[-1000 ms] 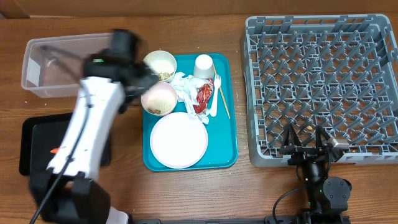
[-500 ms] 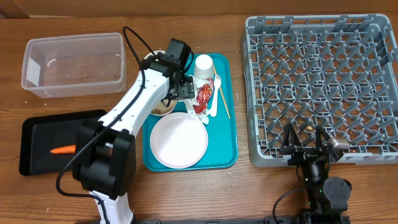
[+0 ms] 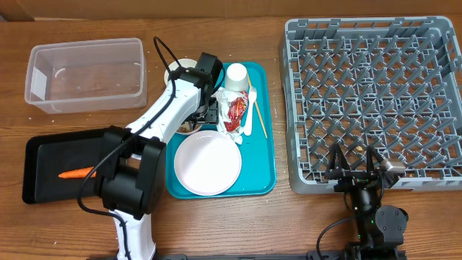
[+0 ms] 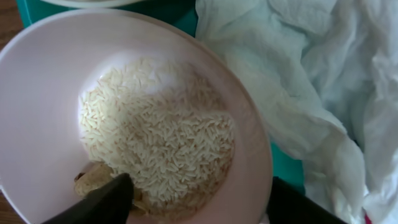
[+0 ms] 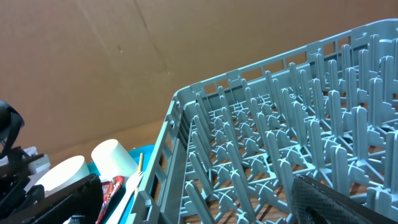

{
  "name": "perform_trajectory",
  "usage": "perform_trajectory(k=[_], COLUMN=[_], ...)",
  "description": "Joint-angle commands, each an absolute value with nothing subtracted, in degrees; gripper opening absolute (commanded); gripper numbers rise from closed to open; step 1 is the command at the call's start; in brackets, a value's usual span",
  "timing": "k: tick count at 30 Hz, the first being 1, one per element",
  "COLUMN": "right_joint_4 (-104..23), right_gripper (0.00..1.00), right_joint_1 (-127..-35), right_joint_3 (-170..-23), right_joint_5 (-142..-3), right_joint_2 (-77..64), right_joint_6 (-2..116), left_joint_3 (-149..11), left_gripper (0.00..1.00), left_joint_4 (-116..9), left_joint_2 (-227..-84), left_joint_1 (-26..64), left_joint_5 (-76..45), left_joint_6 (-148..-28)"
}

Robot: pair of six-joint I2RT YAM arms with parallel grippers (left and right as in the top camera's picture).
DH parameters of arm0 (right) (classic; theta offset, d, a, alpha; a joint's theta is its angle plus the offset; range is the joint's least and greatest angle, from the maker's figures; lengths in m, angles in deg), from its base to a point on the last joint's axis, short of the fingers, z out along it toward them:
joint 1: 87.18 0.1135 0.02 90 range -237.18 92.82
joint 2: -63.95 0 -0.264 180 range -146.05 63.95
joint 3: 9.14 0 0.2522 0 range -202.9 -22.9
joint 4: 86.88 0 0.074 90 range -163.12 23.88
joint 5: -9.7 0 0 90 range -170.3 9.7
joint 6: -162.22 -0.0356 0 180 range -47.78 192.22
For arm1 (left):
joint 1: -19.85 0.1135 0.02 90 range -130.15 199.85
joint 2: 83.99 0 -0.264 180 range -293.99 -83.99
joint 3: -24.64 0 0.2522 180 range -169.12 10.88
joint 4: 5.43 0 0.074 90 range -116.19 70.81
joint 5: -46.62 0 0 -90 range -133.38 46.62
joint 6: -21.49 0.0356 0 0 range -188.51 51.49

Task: Sort waste into correct bins and load items into the dishwasher rack
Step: 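Move the left gripper to the rice bowl and grasp its rim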

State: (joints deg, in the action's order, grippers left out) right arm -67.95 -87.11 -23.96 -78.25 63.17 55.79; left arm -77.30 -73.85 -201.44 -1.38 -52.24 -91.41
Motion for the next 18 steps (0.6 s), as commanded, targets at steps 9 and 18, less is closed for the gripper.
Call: perform_trajectory(k=[9, 18], right_joint_4=[-68.32, -68.32], right_gripper=[1.00, 1.00], right_joint_1=[-87.26, -87.26], right_joint_3=[-23.37, -23.37], right_joint_5=[-78.97, -78.97], right_joint_2=[63.79, 63.79], right_joint_6=[56.16, 56.16], left_joint_3=[-77.41, -79.97], left_gripper=[0.34, 0.10], left_joint_4=[-74.24, -76.86], left_joint_2=[-201.96, -201.94], left_joint_1=[-0.79, -0.86], left_joint_5=[-52.99, -52.77], left_joint_6=[-88.61, -88.63])
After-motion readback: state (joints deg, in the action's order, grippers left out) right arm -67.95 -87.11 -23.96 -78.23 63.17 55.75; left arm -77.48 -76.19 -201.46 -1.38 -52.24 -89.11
